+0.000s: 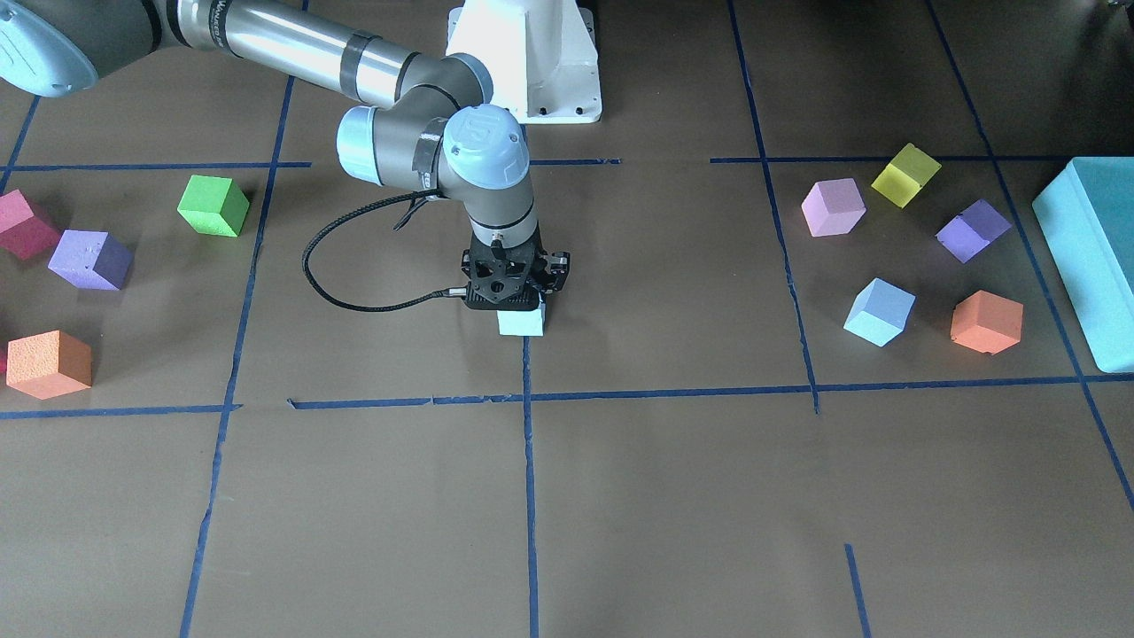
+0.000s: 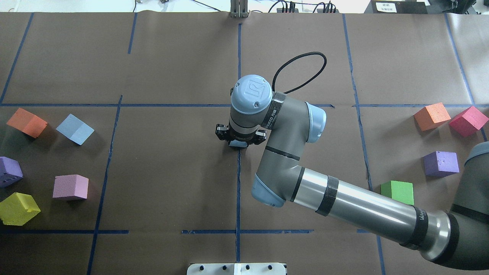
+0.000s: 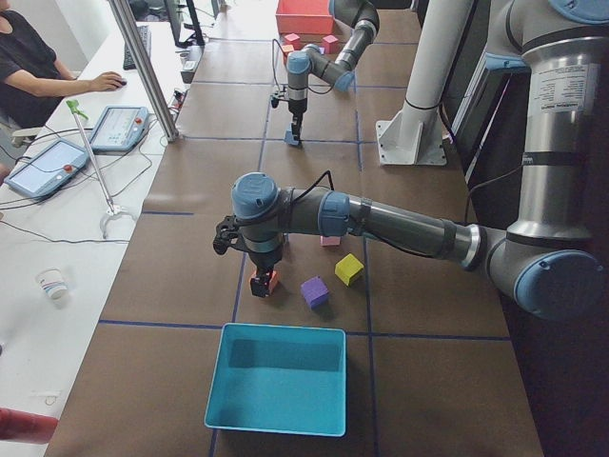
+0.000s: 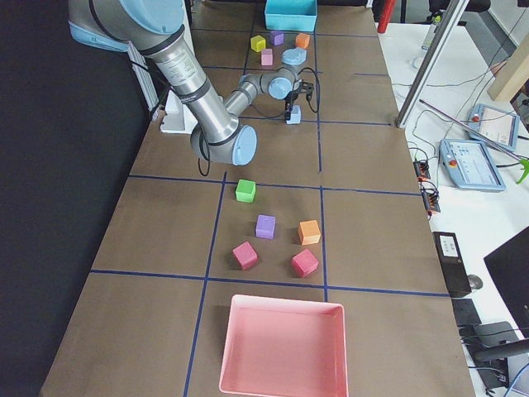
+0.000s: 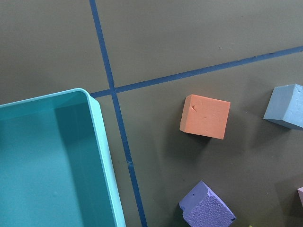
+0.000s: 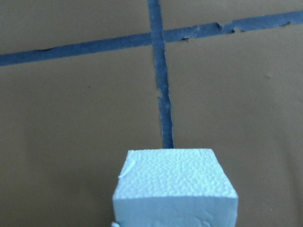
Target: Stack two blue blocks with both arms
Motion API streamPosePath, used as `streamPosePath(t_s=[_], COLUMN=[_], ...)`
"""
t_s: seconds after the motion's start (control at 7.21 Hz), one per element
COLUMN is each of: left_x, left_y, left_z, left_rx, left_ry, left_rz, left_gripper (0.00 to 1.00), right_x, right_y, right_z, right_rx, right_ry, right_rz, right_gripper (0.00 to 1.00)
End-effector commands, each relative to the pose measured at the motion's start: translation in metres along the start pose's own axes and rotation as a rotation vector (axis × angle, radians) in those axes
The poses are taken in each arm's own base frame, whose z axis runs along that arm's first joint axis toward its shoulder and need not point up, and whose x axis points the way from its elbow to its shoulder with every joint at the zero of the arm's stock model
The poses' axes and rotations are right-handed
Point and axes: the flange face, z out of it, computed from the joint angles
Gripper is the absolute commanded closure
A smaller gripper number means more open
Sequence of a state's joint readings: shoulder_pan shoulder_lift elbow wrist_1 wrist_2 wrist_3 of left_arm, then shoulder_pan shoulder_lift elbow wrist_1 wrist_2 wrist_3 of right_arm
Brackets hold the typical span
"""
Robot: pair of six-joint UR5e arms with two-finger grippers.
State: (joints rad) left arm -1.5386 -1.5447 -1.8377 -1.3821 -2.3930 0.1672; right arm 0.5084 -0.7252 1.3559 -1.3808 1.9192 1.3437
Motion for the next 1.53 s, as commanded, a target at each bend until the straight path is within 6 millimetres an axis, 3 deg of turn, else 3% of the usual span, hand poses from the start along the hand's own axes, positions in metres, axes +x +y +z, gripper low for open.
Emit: streamPosePath(t_s=[0.0,0.14,0.28,0.55,0.69,0.83,0.97,1.11,1.25,1.39], left_x=[0.001,0.001,0.001,0.003,0.012,0.059,0.114,0.156,0.172,0.169], left_y=[0.0,0.0,0.0,-0.001,-0.004,-0.024,-0.047,-0.052,-0.056,-0.063], left_z=[-0.001,-0.001,-0.001,0.0,0.005,0.039,0.064,0.093,0.116,0.141], left_rx=[0.001,0.001,0.001,0.002,-0.004,-0.056,-0.056,-0.059,-0.022,0.029], left_ry=[0.0,0.001,0.0,0.006,0.043,0.092,0.109,0.127,0.11,0.065], left_rz=[0.001,0.001,0.001,0.005,0.015,0.097,0.202,0.256,0.356,0.43], left_gripper=[0.0,0.0,0.0,0.0,0.0,0.0,0.0,0.0,0.0,0.0], right_x=[-0.001,0.0,0.0,-0.004,0.002,0.039,0.09,0.151,0.193,0.216], right_y=[-0.001,0.0,0.0,-0.001,-0.012,-0.011,-0.01,-0.008,-0.021,-0.03], right_z=[-0.001,0.0,0.0,-0.011,-0.054,-0.104,-0.141,-0.16,-0.169,-0.171], right_rx=[0.003,0.002,0.006,0.015,0.039,0.055,0.089,0.107,0.066,0.048], right_ry=[-0.001,0.002,0.001,-0.017,-0.073,-0.107,-0.126,-0.125,-0.115,-0.106], right_rz=[-0.001,-0.001,0.0,-0.006,-0.002,0.011,0.029,0.048,0.039,0.01], right_gripper=[0.56,0.2,0.01,0.0,0.0,0.0,0.0,0.0,0.0,0.0])
